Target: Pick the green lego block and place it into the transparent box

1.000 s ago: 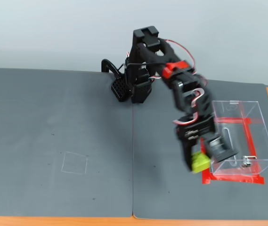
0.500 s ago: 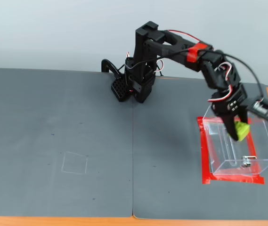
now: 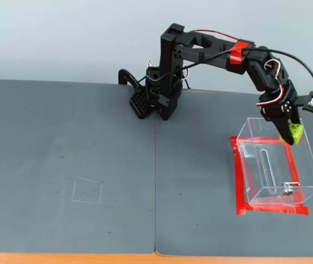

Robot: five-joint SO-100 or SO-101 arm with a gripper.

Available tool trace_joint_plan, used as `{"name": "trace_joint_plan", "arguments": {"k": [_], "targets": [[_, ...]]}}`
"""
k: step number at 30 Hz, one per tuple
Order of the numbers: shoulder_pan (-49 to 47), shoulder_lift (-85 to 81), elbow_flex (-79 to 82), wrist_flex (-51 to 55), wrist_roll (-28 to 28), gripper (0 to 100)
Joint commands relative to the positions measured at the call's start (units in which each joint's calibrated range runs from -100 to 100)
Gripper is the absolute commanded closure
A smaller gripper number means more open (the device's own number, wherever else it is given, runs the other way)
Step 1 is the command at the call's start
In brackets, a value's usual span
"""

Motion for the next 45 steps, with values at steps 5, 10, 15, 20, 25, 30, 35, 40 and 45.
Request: {"name": "trace_joint_plan", "arguments": {"k": [5, 10, 15, 20, 25, 30, 35, 40, 45], "targets": [[-0.8, -2.4, -1.2, 0.1, 0.2, 84], [-0.8, -2.4, -1.2, 0.1, 0.2, 84], [-0.8, -2.4, -1.1, 0.1, 0.3, 75], [-0.6, -3.0, 0.4, 0.1, 0.3, 73], [0.0, -3.4, 0.7, 0.1, 0.3, 73], [2.8, -3.6, 0.5, 0.1, 0.3, 78], [7.8, -7.7, 3.6, -0.8, 0.3, 92], [14.6, -14.2, 10.6, -1.9, 0.2, 98], [21.4, -21.4, 20.6, -9.1, 0.2, 98]]}}
